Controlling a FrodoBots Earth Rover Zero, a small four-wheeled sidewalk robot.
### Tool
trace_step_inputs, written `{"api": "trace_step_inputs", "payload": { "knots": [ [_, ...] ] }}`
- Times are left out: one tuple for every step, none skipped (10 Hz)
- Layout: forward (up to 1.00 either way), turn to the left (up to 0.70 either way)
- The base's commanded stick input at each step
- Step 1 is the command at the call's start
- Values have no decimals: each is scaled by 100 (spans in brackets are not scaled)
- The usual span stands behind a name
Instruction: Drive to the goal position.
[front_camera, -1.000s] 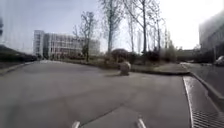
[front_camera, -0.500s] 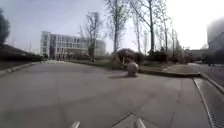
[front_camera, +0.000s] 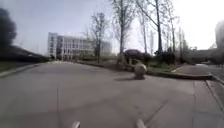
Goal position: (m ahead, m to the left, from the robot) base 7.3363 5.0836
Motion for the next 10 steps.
{"api": "trace_step_inputs", "payload": {
  "knots": [
    [45, 27],
    [45, 27],
    [45, 27],
    [45, 27],
    [45, 27],
    [45, 27],
    [45, 27],
    [45, 27],
    [45, 27],
    [45, 27]
  ]
}}
